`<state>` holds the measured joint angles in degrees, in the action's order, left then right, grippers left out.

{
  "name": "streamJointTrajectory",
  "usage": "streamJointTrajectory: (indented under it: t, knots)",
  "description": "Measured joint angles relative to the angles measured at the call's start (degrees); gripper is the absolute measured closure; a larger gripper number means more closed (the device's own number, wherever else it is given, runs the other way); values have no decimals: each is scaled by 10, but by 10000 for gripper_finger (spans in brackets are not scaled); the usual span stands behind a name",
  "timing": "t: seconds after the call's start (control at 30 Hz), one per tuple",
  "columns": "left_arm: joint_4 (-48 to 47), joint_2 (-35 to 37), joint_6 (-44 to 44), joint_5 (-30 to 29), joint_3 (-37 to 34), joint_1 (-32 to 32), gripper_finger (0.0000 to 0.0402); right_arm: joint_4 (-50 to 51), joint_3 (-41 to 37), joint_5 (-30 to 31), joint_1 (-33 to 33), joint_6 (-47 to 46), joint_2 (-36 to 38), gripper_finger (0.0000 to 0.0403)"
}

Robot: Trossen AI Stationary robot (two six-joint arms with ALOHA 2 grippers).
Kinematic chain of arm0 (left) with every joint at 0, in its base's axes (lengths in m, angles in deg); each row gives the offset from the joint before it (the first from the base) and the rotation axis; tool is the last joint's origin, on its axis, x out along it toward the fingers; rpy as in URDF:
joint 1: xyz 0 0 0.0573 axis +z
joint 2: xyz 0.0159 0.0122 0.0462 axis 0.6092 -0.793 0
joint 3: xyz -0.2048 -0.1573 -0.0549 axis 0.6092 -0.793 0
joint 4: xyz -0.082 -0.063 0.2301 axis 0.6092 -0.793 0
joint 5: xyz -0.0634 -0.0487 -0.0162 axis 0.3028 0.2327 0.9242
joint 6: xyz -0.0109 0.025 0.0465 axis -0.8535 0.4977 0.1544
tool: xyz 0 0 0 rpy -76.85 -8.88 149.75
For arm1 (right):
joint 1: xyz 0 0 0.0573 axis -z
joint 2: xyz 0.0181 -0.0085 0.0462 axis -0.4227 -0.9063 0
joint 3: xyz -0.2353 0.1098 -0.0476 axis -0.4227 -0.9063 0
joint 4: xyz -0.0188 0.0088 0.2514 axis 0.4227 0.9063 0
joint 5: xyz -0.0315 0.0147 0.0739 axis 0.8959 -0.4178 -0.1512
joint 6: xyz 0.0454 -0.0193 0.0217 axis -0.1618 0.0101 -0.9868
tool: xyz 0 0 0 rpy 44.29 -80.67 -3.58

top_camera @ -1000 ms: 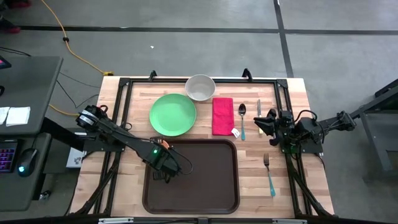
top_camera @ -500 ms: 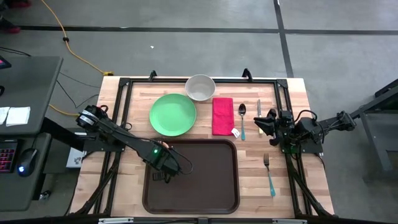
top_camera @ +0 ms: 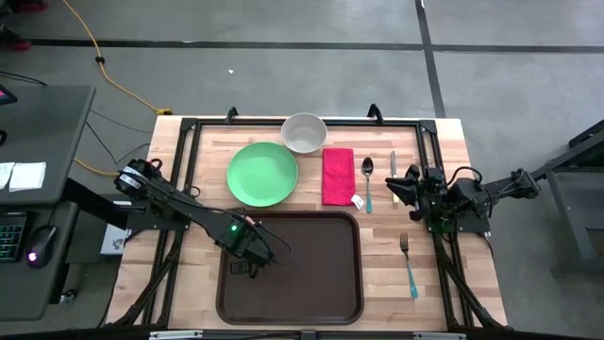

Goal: Set up tray
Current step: Put the light orange cup on the brown serving tray

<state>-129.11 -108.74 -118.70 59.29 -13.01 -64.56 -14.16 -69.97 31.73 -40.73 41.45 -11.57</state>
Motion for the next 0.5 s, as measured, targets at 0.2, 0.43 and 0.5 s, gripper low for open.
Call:
streamJointTrajectory:
  t: [0.2, 0.43, 0.5]
  knots:
    - [1, 0, 0, -1, 0, 0, 346, 0, 0, 0, 0, 0, 0, 329]
    - [2, 0, -2, -2, 0, 0, 346, 0, 0, 0, 0, 0, 0, 329]
    - [4, 0, -2, -3, 0, 0, 346, 0, 0, 0, 0, 0, 0, 329]
